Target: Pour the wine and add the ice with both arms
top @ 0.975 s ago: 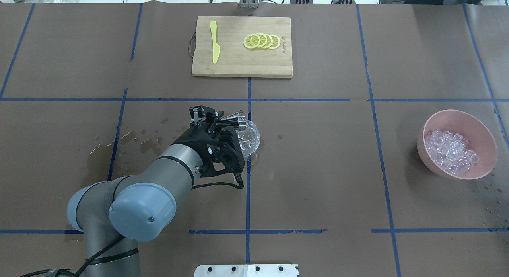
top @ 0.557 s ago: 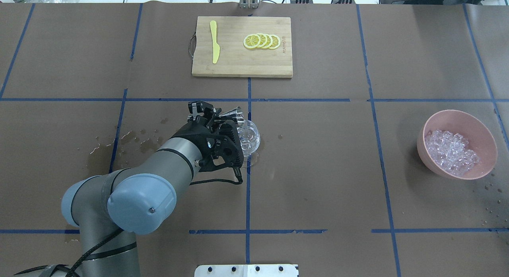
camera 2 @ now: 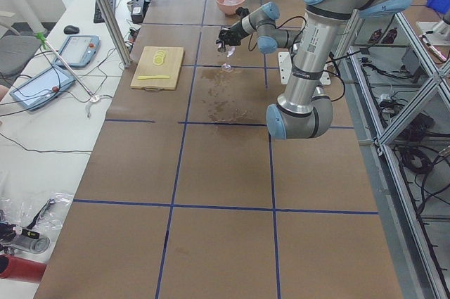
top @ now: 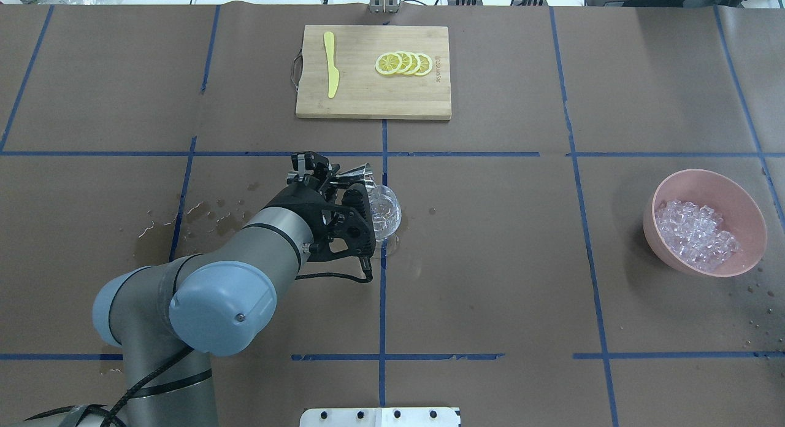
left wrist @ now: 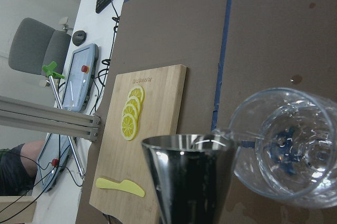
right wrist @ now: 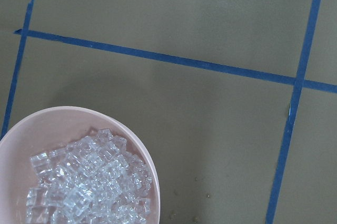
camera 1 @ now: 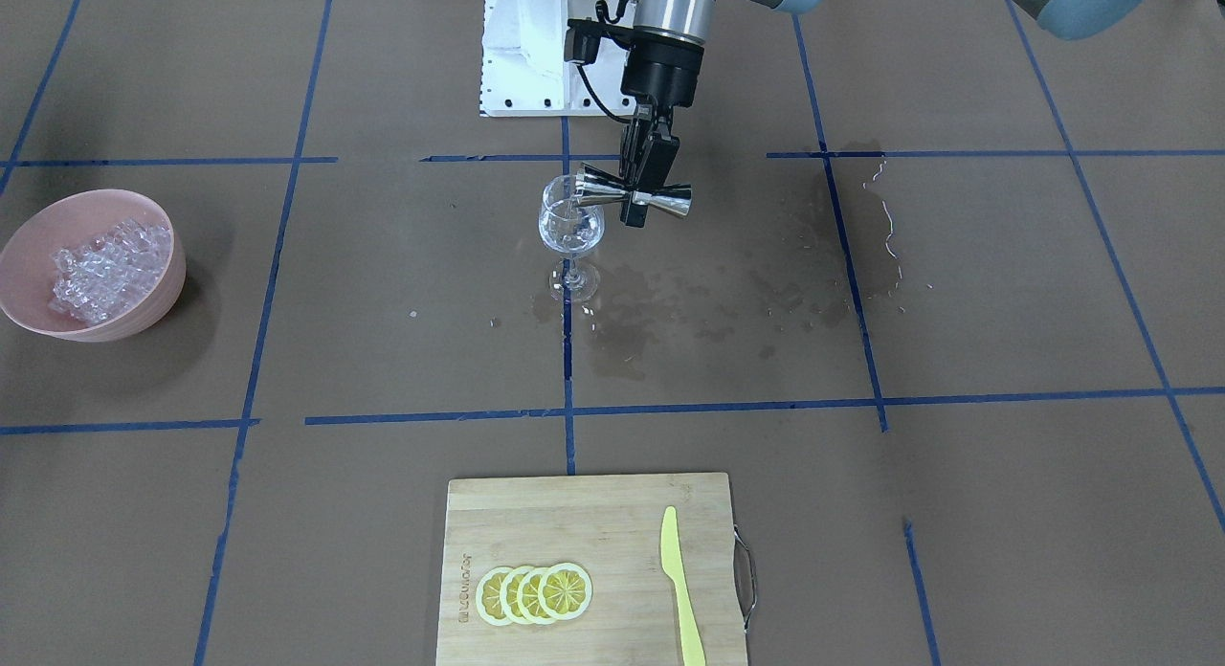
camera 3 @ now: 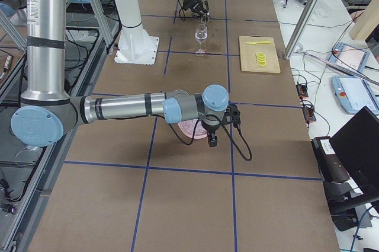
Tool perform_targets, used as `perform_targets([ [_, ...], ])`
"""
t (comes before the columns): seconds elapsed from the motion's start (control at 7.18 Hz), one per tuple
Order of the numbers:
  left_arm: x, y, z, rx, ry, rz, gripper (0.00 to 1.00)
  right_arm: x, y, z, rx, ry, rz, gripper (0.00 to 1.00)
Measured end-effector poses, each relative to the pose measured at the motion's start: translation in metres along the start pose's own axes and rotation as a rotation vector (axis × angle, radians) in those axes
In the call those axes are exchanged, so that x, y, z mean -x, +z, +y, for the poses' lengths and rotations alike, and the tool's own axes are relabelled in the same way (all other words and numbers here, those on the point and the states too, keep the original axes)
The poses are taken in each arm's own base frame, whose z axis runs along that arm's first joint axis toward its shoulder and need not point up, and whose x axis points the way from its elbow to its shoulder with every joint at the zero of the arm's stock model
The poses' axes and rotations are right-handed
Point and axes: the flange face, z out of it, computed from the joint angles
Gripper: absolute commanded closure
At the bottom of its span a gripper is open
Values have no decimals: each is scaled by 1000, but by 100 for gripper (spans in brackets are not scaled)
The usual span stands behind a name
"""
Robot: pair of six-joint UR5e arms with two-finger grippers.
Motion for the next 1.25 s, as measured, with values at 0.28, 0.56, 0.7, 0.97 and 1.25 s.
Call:
perform_targets([
  [0.28,1,0,-3,3,36,3,100,1,-1,0,-2,9,-1,0],
  [0.56,2,0,-4,3,87,2,100,3,-2,-1,-5,11,-1,0],
  [0.7,2,0,-4,3,102,2,100,3,-2,-1,-5,12,-1,0],
  [0.97,4,-1,-4,1,112,0,100,3,-2,-1,-5,13,-1,0],
  [1.25,7,-3,-4,-4,82,-5,100,2,-2,0,-4,13,-1,0],
])
